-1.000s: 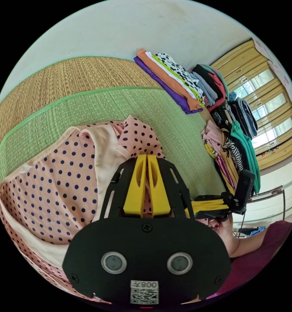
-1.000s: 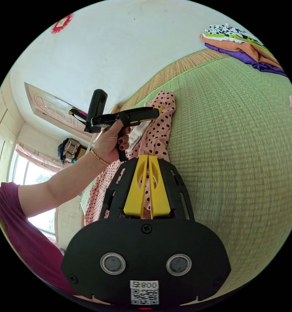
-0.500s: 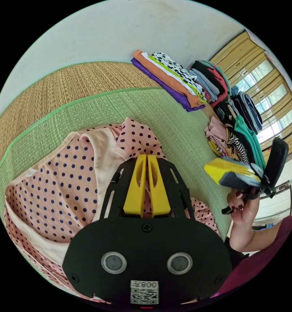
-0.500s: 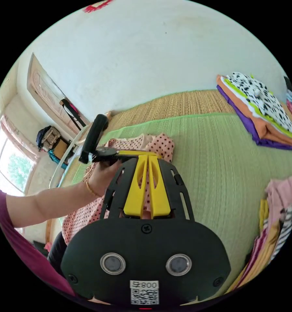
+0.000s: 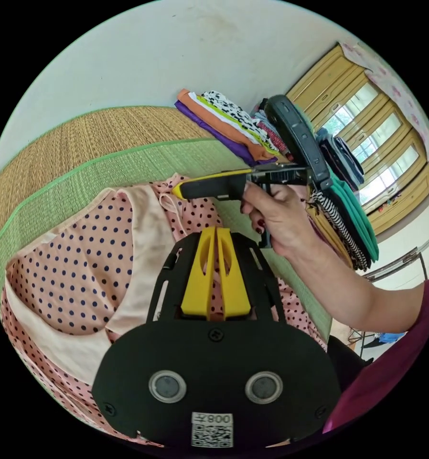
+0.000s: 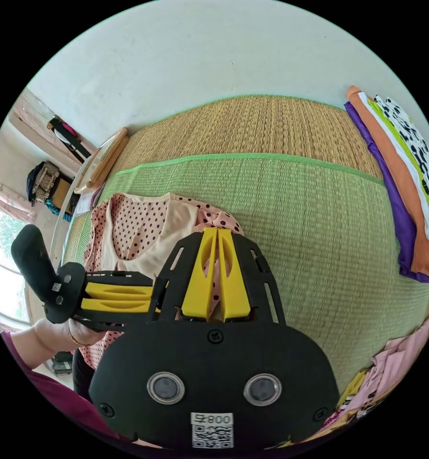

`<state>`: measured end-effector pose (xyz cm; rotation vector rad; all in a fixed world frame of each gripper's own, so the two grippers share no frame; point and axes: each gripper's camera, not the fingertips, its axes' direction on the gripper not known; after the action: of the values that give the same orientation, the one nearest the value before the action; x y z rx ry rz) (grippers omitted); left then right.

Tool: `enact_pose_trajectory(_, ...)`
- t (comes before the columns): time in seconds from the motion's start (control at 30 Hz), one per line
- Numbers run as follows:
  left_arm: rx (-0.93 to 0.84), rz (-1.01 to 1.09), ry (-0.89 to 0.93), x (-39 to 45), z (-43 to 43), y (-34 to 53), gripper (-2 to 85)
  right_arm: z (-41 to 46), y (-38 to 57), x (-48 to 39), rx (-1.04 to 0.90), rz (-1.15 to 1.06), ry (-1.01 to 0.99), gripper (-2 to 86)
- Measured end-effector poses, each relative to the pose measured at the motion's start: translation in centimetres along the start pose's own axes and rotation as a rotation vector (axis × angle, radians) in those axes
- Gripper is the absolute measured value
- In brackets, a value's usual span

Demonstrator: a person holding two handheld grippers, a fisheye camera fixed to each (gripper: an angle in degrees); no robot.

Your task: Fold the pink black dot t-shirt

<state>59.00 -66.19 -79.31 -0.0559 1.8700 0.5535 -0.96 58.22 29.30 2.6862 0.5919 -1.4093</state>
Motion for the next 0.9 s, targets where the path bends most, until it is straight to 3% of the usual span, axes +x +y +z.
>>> enact_pose_trajectory(0.07,-0.078,0.003,-0.029,0.4,0.3,1.5,0.3,-0.3,-0.2,0.0,-0.005,0.01,-0.018,0.0)
enact_pose_trajectory(0.5,0.058,-0.085,0.094,4.0,-15.8,18.8,0.3,-6.9,3.3,-2.7,0.055,0.037,-0.085,0.1)
enact_pose_trajectory(0.73,0.039,-0.262,0.08,6.3,-27.9,37.9,0.3,-15.3,16.0,-4.5,0.115,0.08,-0.191,0.1)
enact_pose_trajectory(0.9,0.031,-0.482,0.048,8.9,-35.0,51.4,0.3,-19.1,27.8,-7.2,0.008,0.162,-0.074,0.1)
